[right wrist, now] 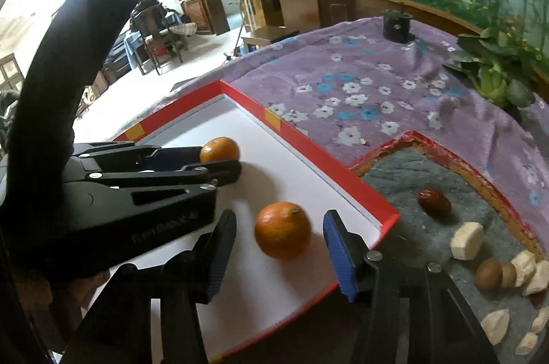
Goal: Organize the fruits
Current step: 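Carry both oranges to the white tray and open both grippers to release them, then grasp the pale octagonal cake with the left gripper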
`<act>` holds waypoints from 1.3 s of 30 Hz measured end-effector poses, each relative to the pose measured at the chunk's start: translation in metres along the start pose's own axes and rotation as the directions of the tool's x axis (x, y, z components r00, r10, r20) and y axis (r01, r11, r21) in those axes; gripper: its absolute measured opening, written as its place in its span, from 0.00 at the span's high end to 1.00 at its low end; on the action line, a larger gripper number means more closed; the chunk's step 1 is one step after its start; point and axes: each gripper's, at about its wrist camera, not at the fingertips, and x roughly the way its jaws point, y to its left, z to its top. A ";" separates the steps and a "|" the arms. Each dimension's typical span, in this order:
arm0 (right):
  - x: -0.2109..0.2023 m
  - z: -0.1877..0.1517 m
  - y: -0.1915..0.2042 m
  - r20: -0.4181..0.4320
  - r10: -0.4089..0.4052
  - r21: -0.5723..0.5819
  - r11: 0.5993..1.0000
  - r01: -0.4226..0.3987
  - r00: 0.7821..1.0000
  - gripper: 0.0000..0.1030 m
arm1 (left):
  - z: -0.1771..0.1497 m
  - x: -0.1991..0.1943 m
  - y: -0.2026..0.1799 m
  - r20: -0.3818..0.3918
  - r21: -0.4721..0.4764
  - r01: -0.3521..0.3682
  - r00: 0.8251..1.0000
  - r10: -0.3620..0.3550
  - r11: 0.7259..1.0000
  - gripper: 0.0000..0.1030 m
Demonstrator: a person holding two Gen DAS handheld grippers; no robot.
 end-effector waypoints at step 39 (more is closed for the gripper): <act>-0.176 -0.166 -0.111 0.086 -0.281 0.321 0.916 0.241 0.956 0.37 | -0.057 -0.043 -0.188 -0.017 0.246 0.243 0.969 -0.246 0.938 0.42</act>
